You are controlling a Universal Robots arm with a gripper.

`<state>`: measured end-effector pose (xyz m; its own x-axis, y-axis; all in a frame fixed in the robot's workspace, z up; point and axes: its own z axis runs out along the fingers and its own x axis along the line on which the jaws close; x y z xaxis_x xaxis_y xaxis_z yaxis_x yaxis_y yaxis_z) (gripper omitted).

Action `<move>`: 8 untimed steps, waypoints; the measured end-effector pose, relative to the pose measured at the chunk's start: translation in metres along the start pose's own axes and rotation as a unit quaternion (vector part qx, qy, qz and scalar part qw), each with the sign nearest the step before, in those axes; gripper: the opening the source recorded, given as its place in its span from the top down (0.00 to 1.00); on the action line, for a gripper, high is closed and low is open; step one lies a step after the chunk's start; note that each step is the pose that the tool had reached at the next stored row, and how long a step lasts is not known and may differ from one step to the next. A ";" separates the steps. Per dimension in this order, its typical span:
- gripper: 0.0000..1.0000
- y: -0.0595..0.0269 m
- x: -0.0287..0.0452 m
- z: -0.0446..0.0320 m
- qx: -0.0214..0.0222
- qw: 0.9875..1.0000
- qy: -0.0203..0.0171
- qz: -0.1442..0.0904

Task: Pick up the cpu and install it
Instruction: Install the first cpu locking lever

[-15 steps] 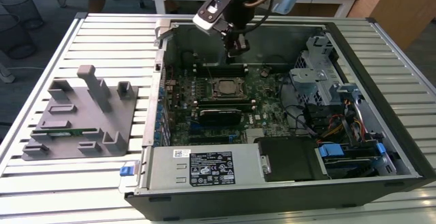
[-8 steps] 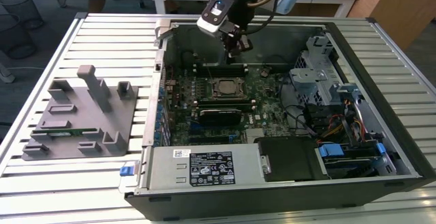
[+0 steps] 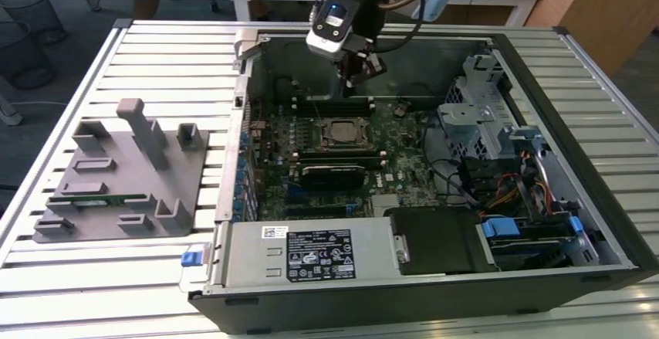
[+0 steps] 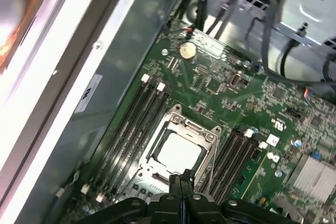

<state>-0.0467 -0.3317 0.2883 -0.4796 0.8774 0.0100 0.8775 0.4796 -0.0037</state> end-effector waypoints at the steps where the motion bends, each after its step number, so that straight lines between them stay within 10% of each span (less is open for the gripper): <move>1: 0.89 0.0000 0.0000 0.0001 0.000 1.000 0.000 -0.010; 8: 0.89 0.0000 0.0000 0.0006 0.001 0.997 0.000 -0.073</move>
<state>-0.0467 -0.3317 0.2877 -0.6018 0.7986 0.0100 0.7986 0.6019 -0.0037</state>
